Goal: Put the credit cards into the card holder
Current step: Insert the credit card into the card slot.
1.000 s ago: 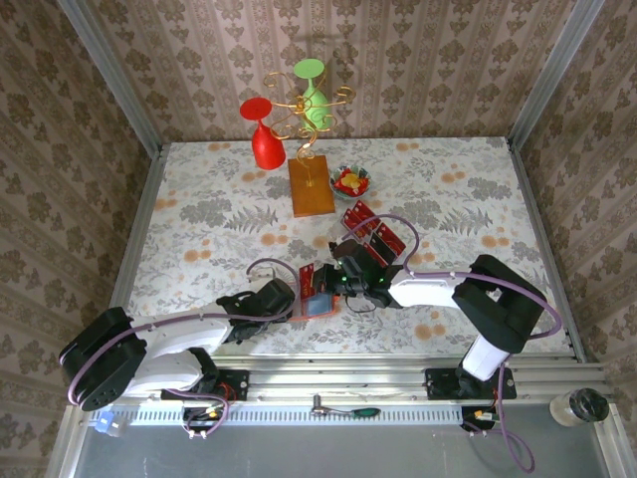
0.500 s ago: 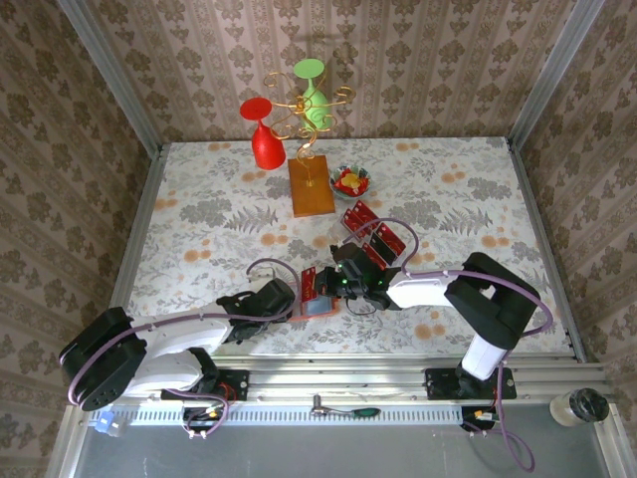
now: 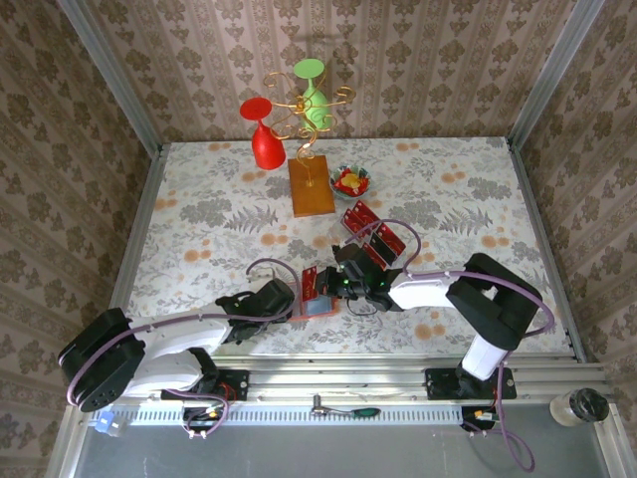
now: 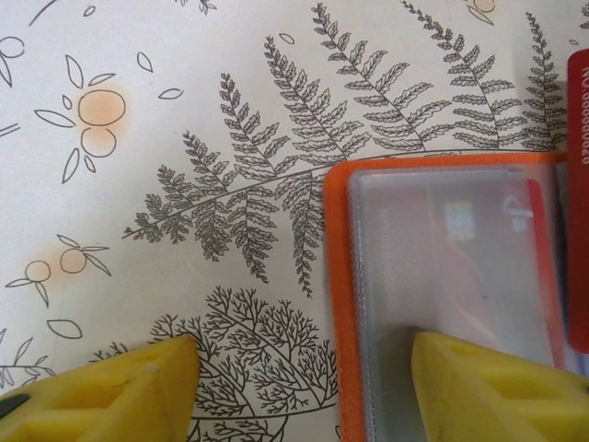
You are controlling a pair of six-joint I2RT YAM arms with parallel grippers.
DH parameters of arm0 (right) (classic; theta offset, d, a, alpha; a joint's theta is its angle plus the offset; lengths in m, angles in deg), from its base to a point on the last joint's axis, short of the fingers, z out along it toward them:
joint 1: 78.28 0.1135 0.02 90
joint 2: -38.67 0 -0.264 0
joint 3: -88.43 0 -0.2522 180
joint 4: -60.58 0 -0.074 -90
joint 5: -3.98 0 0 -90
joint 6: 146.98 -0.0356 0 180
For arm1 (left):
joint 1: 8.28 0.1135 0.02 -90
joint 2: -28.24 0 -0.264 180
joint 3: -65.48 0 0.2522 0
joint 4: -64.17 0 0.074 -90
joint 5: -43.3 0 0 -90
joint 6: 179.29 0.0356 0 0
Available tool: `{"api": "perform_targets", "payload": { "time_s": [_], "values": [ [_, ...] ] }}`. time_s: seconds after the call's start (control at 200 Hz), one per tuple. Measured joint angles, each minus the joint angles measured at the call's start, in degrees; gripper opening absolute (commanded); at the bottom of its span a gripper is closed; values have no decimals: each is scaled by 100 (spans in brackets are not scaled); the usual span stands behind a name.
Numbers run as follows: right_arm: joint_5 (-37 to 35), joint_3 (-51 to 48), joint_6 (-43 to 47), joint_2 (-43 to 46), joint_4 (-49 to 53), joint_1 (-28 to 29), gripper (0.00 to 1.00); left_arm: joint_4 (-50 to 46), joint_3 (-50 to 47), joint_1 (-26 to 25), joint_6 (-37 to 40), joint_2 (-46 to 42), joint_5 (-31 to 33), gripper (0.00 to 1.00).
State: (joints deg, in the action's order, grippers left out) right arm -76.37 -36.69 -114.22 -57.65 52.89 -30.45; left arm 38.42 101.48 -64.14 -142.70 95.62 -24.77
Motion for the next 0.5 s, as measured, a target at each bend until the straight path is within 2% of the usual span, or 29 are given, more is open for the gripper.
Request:
{"api": "perform_targets", "payload": {
  "time_s": [0.5],
  "values": [
    [286,0,-63,-101,-79,24,0,7,-11,0,0,-15,0,63]
  ]
}}
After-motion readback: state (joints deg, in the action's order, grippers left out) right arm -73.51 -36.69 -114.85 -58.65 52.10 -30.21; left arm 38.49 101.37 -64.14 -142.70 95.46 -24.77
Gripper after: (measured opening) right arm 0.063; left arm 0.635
